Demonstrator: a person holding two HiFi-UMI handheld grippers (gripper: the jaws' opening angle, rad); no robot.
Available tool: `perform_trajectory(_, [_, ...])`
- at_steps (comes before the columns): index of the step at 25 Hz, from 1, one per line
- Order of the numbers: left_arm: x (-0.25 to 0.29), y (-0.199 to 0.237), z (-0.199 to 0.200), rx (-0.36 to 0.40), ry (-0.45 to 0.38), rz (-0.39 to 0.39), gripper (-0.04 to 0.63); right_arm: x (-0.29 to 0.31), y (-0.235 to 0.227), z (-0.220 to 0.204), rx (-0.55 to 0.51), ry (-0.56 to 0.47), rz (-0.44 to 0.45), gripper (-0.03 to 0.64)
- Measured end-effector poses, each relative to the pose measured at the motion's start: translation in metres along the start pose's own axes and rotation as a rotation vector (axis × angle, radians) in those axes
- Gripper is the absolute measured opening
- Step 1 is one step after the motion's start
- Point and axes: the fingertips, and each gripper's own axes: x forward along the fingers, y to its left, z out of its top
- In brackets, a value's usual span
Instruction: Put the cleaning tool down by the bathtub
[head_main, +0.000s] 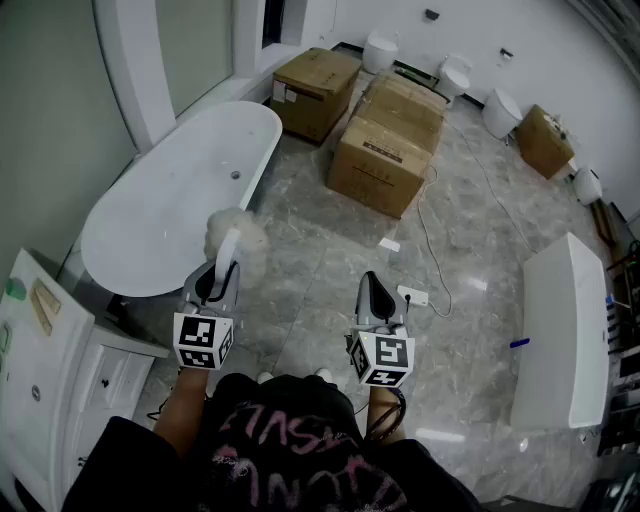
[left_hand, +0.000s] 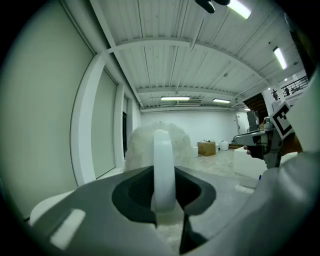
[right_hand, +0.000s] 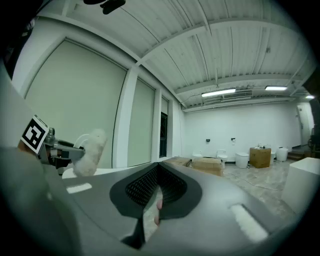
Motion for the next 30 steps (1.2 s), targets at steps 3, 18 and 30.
perform_trajectory(3, [0.000, 0.004, -0.003, -0.003, 0.003, 0.002, 0.086, 0.004, 0.003, 0.000, -0.008, -0.003, 0.001, 0.011])
perform_trajectory(18, [0.002, 0.013, -0.019, -0.031, 0.036, -0.011, 0.086, 0.013, 0.011, -0.010, 0.001, 0.004, 0.013, 0.012])
perform_trajectory(30, [0.001, 0.018, -0.024, -0.042, 0.031, -0.024, 0.086, 0.007, 0.012, -0.019, -0.007, 0.017, -0.012, 0.012])
